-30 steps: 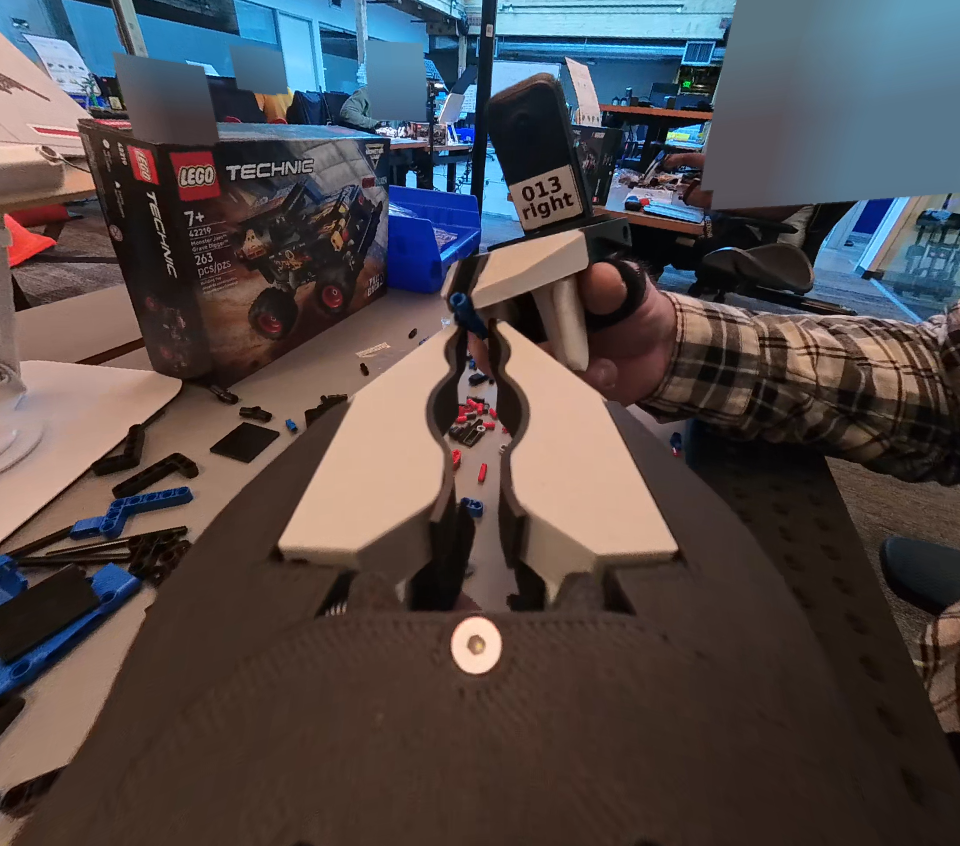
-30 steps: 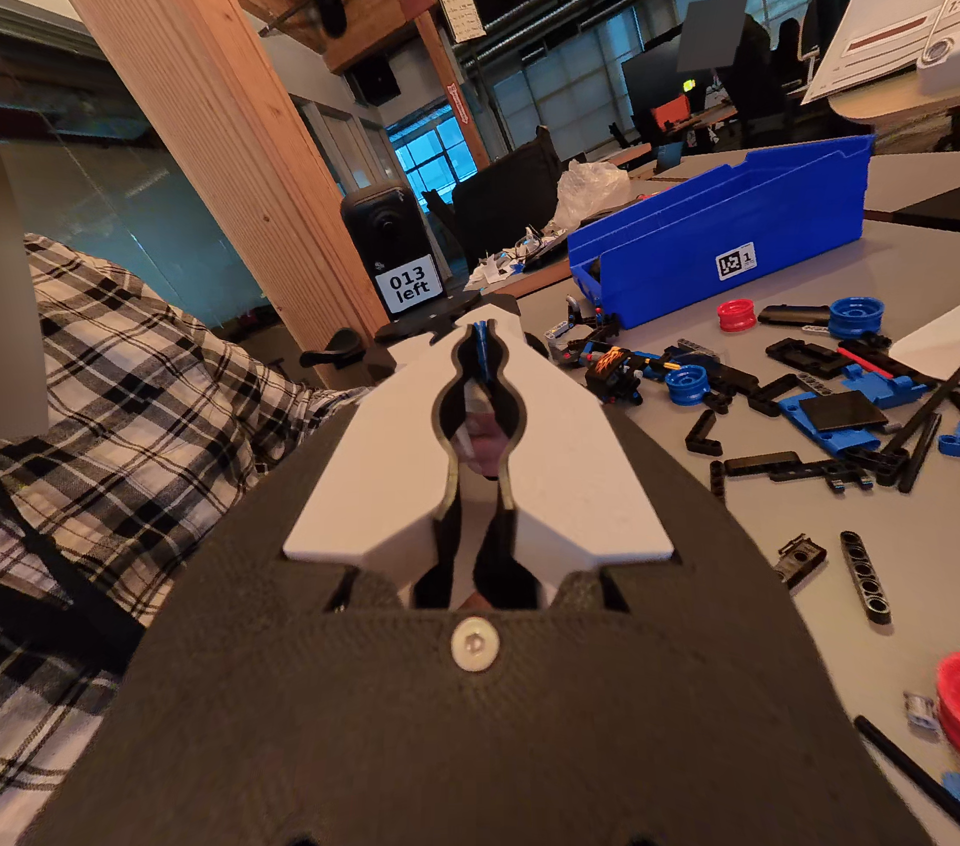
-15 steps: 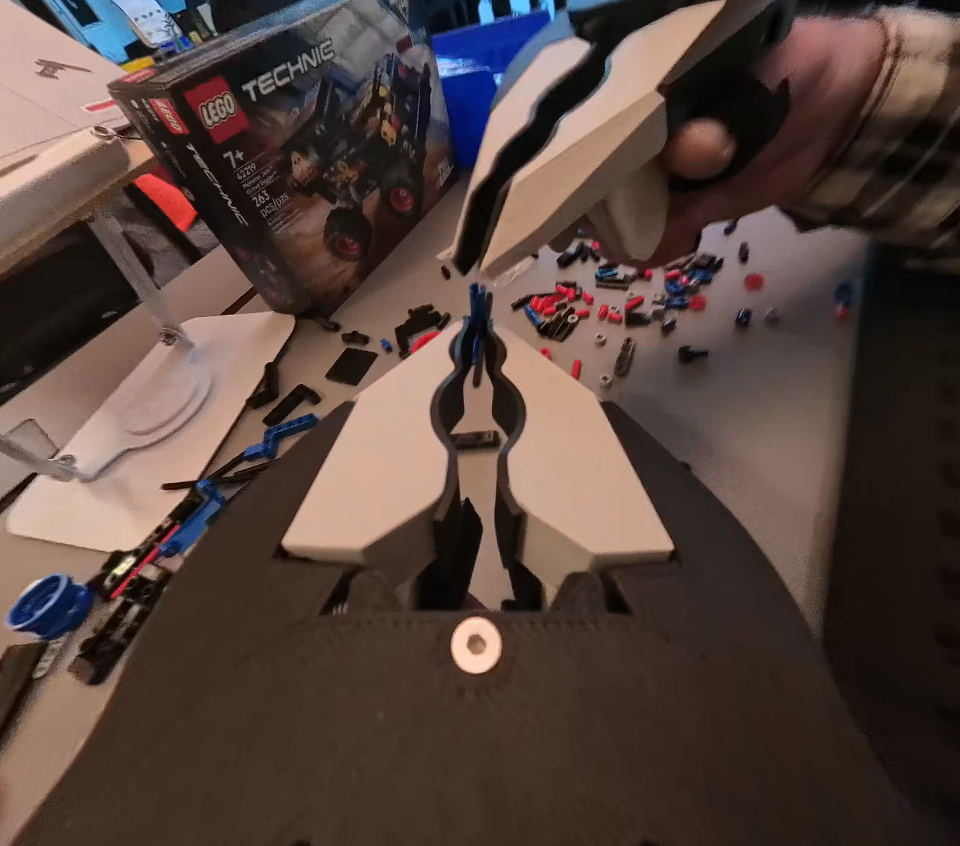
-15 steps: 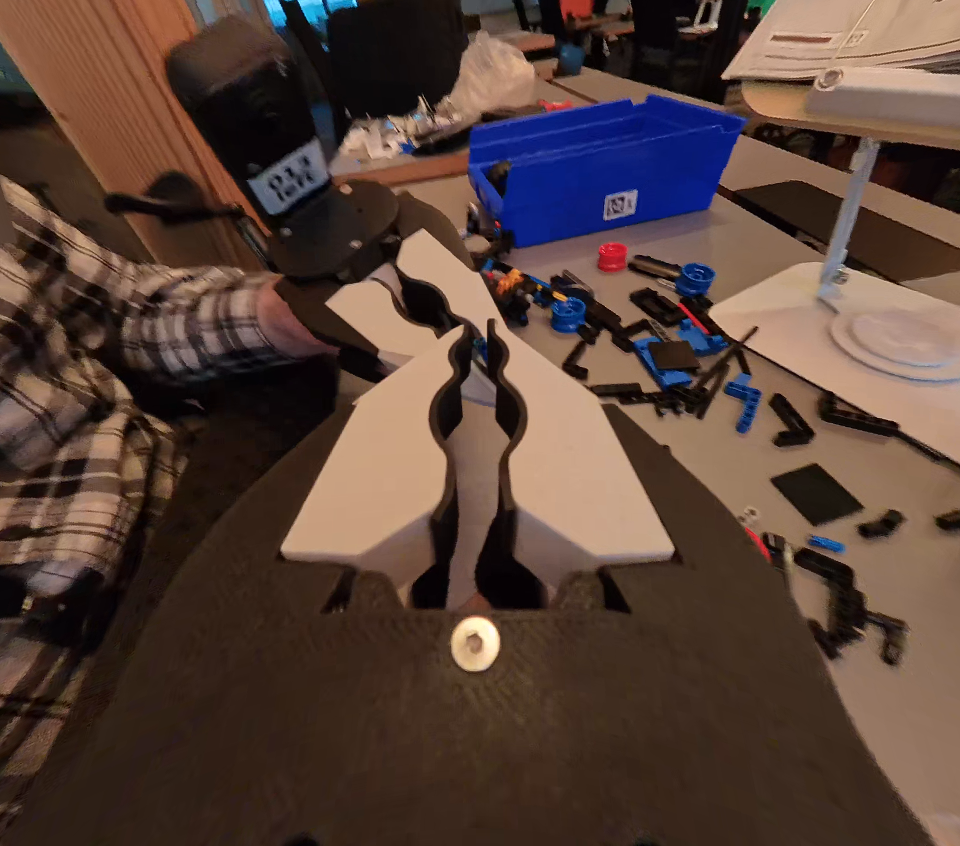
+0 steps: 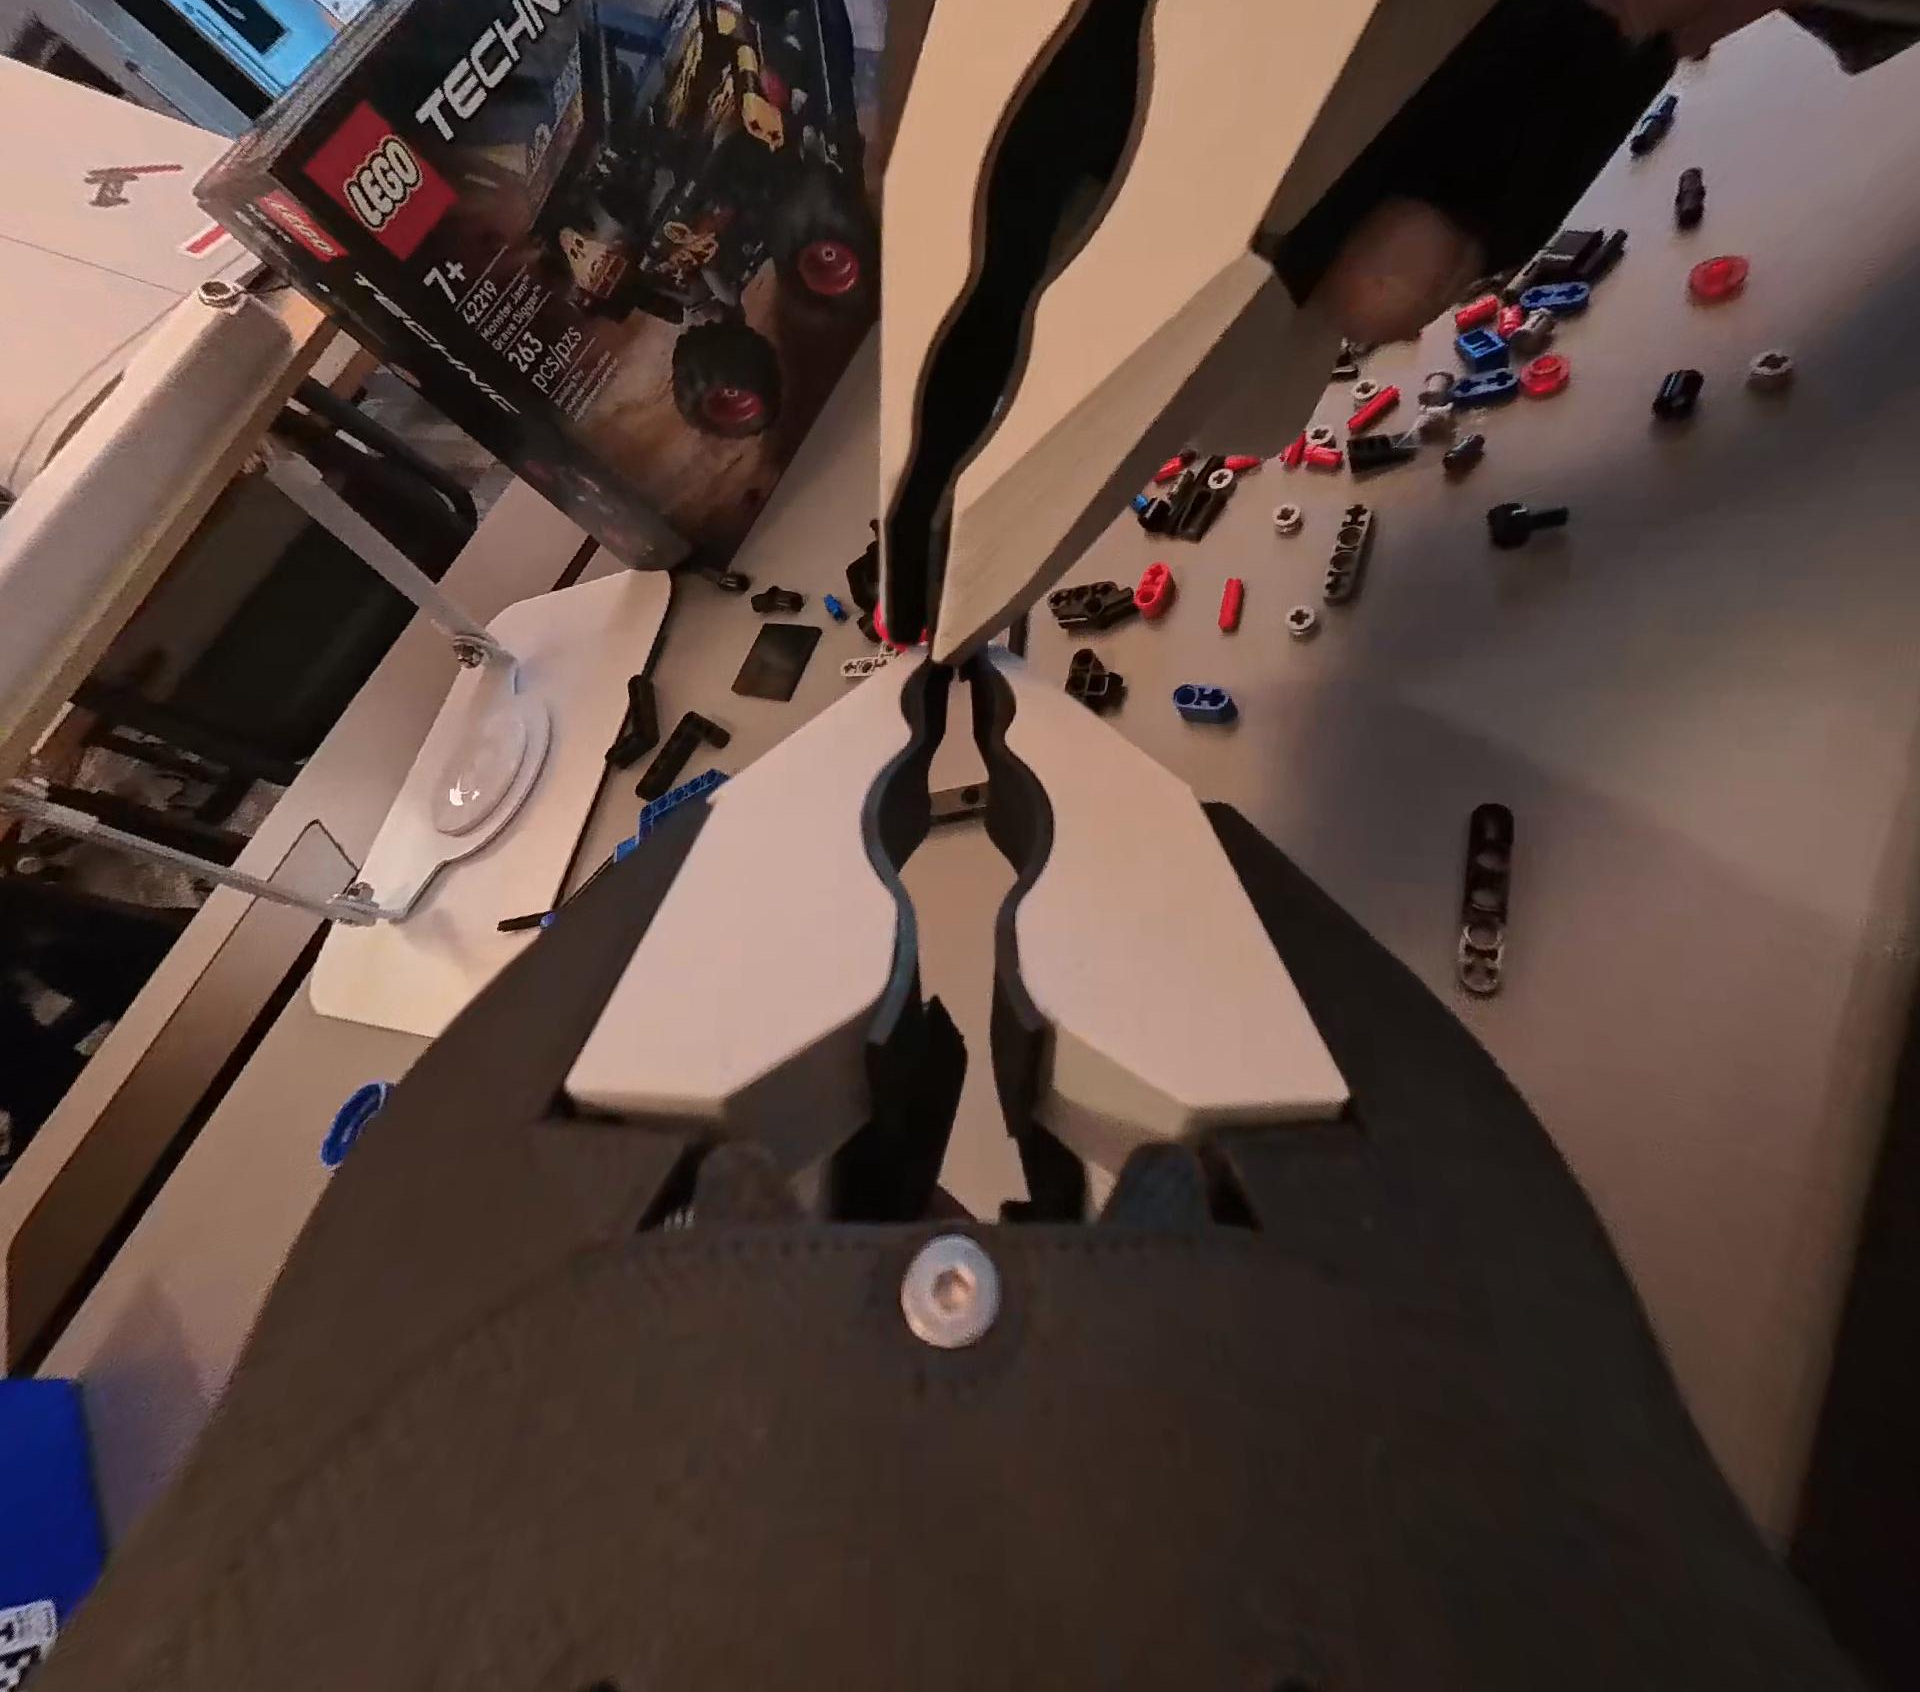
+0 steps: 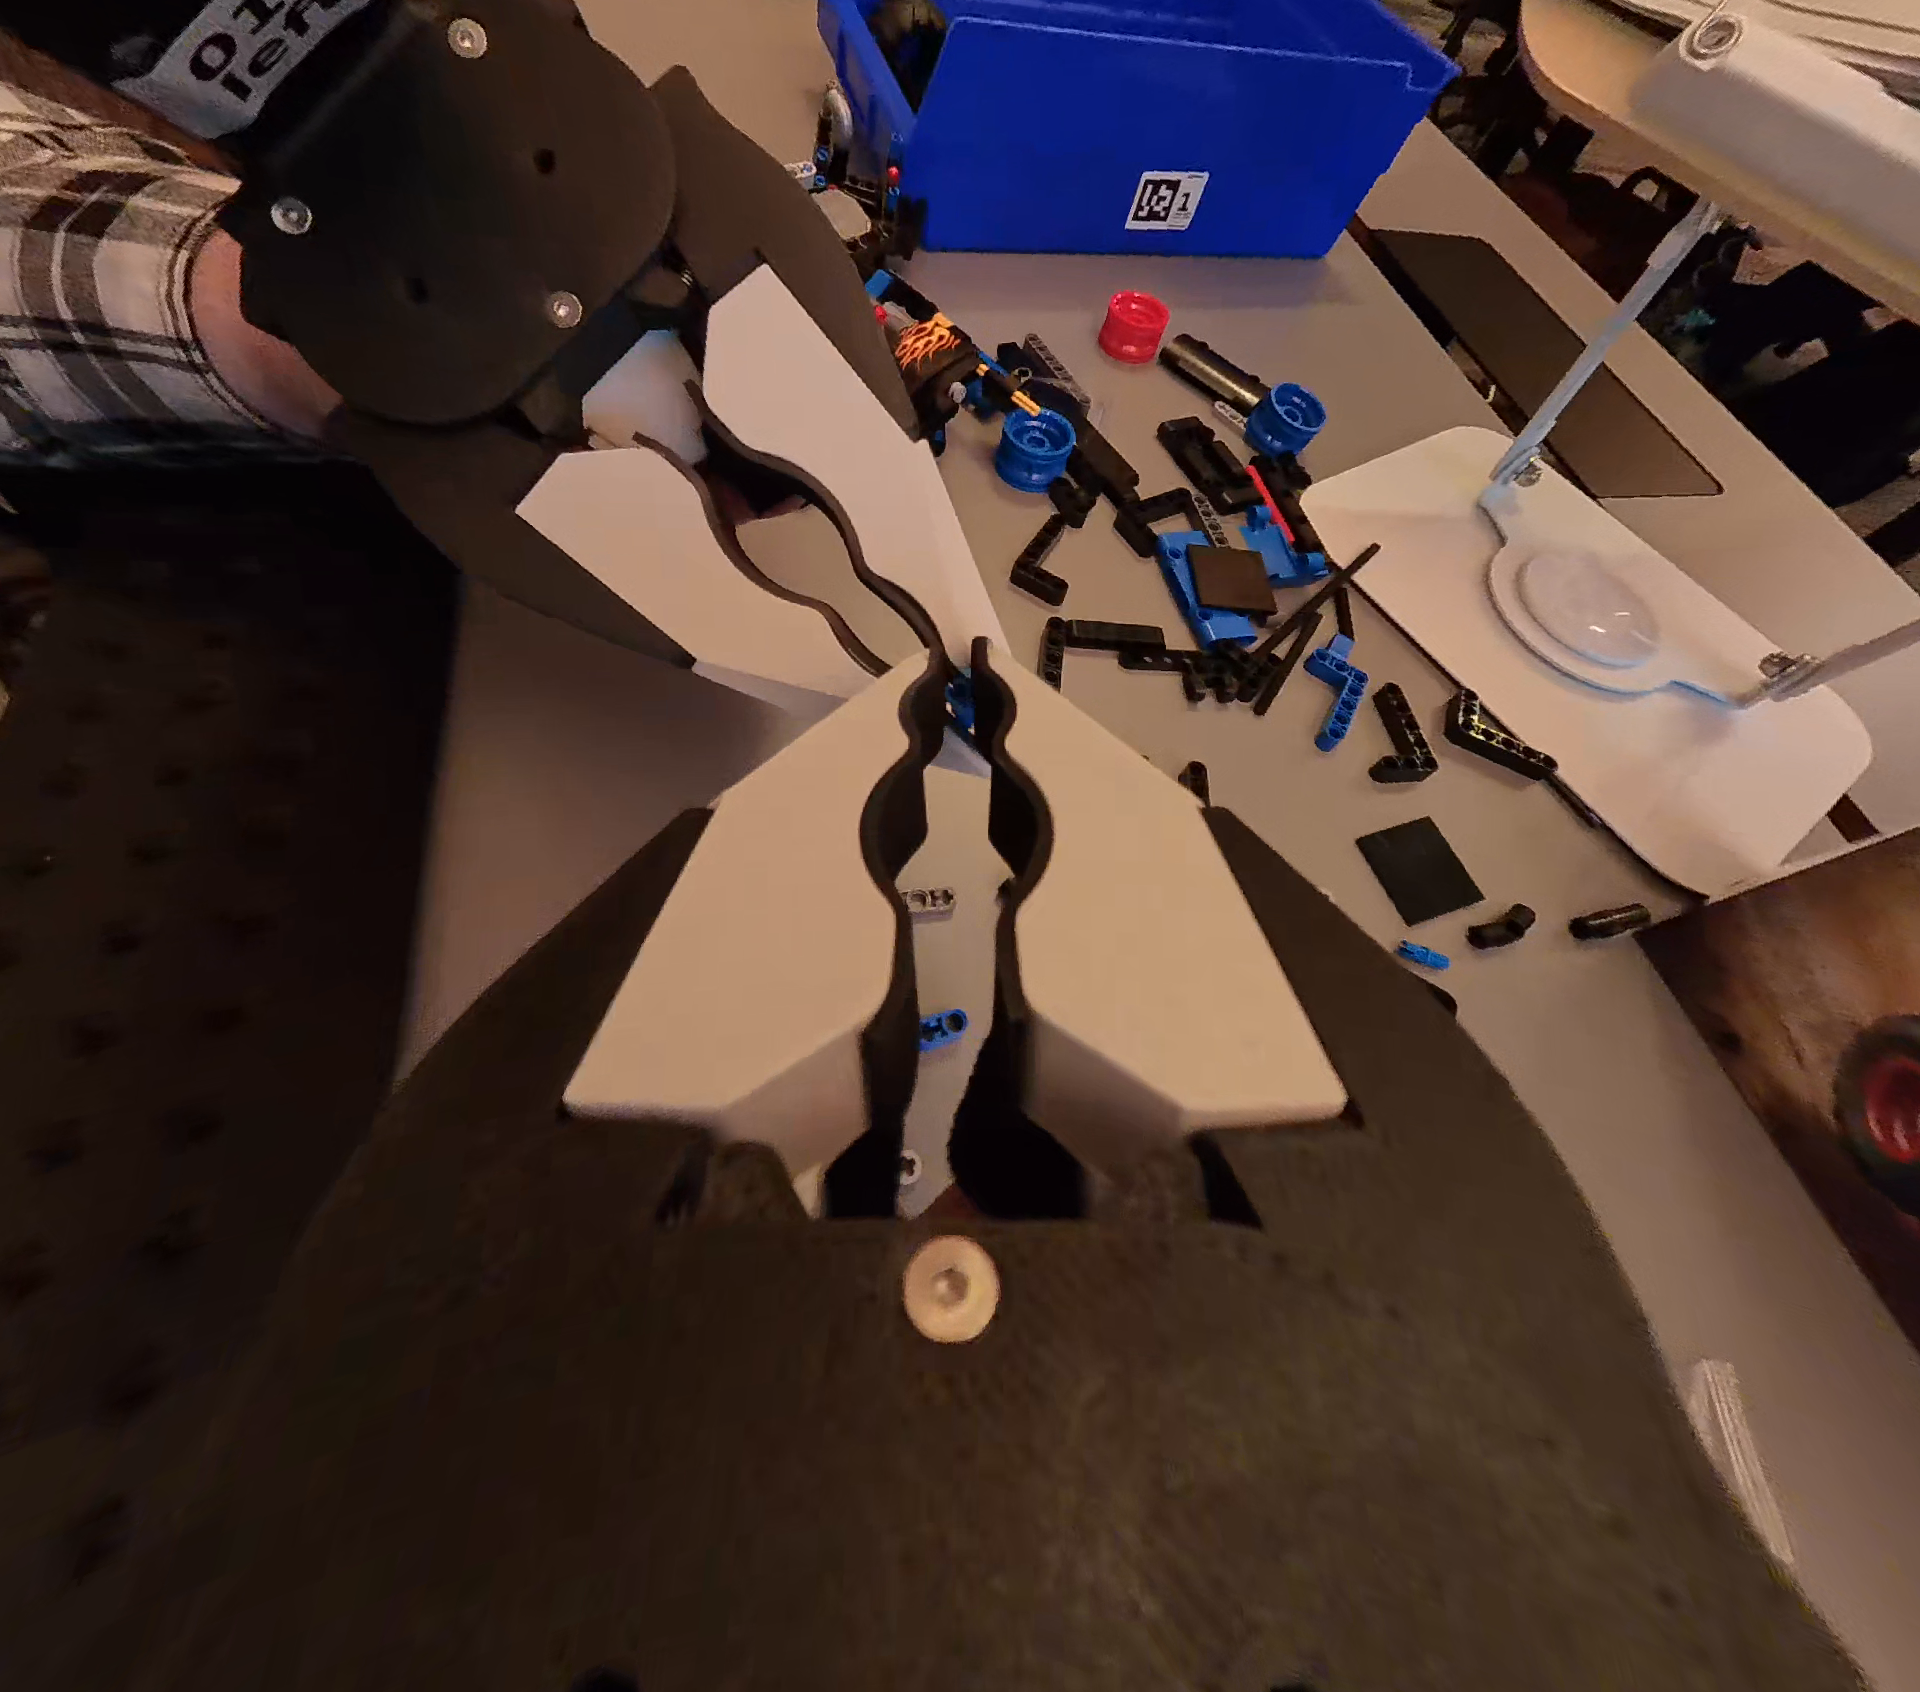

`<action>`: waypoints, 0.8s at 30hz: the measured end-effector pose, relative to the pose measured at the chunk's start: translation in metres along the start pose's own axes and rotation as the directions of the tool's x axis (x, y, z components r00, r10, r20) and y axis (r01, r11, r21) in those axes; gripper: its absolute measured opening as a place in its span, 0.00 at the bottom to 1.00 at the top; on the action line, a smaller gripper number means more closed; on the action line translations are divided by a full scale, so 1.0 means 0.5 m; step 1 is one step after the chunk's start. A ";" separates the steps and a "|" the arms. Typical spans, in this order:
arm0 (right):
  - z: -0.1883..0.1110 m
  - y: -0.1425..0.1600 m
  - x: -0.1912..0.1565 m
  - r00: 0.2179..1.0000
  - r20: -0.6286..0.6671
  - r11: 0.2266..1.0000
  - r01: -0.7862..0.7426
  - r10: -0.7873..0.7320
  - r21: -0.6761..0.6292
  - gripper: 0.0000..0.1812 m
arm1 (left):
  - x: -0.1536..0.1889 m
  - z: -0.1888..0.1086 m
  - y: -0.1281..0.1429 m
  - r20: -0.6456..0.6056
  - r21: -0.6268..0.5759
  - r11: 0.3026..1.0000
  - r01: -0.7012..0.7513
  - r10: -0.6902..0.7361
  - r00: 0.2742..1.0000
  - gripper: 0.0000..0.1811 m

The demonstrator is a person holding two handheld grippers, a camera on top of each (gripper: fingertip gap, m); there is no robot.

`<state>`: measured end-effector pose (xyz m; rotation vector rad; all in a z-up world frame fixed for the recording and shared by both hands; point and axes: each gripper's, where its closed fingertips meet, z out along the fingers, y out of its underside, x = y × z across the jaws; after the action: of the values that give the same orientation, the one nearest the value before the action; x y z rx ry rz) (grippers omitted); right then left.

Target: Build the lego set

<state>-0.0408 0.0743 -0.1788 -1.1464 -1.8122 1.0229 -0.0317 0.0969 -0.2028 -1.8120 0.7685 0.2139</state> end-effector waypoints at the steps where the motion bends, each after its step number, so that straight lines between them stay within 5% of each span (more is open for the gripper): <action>1: -0.002 0.001 0.001 1.000 -0.003 1.000 0.006 -0.006 -0.002 0.00 | 0.000 0.000 -0.001 0.001 0.000 1.000 -0.001 0.001 1.000 0.00; 18: -0.015 0.013 -0.004 0.998 0.053 1.000 -0.026 0.025 0.007 0.05 | 0.018 -0.002 -0.007 -0.056 0.012 1.000 0.003 -0.002 0.998 0.00; 24: -0.013 0.018 -0.016 0.997 0.072 1.000 0.002 -0.001 -0.012 0.00 | 0.028 0.002 0.000 -0.069 -0.011 1.000 -0.026 0.025 0.997 0.01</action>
<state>-0.0294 0.0709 -0.1858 -1.1280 -1.8775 1.0668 -0.0204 0.0922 -0.2100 -1.8291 0.8407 0.1744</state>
